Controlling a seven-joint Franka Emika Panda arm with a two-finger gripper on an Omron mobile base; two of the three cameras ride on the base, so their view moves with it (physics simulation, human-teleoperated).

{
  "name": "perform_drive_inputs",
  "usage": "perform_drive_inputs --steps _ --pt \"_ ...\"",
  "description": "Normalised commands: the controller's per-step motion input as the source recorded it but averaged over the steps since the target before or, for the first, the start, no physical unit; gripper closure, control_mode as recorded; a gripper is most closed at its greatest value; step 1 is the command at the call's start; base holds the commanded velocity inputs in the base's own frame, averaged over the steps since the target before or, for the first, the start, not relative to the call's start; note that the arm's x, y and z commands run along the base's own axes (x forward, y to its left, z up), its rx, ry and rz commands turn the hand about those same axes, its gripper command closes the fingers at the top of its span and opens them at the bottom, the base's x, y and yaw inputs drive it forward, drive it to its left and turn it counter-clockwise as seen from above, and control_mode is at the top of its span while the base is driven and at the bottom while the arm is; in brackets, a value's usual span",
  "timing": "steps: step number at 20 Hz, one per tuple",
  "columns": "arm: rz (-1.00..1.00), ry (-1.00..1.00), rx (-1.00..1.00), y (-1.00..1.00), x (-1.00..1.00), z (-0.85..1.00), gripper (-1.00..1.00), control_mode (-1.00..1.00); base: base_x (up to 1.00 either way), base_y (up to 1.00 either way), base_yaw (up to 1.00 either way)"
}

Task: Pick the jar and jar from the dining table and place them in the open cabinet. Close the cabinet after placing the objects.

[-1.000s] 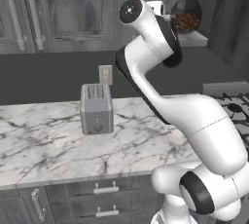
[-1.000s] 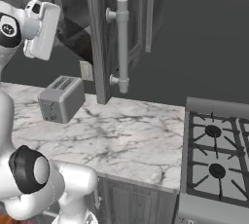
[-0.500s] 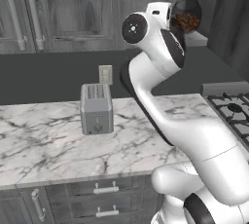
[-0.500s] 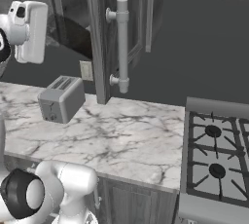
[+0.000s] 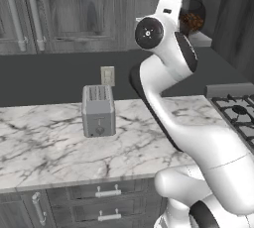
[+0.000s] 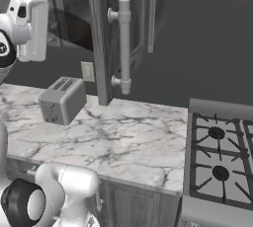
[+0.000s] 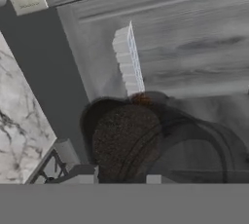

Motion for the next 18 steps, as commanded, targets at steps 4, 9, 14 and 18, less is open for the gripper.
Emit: perform_drive_inputs --steps 4,9,14,18 --pt "0.09 0.00 0.11 0.00 0.39 0.34 1.00 -1.00 0.00 0.00 0.00" --pt "0.11 0.00 0.09 0.00 0.38 0.35 1.00 -1.00 0.00 0.00 0.00" --pt "0.08 0.00 0.08 -0.02 0.40 0.18 1.00 -1.00 0.00 0.00 0.00" --pt "0.01 0.09 0.11 -0.17 0.19 0.01 1.00 -1.00 0.00 0.00 0.00"
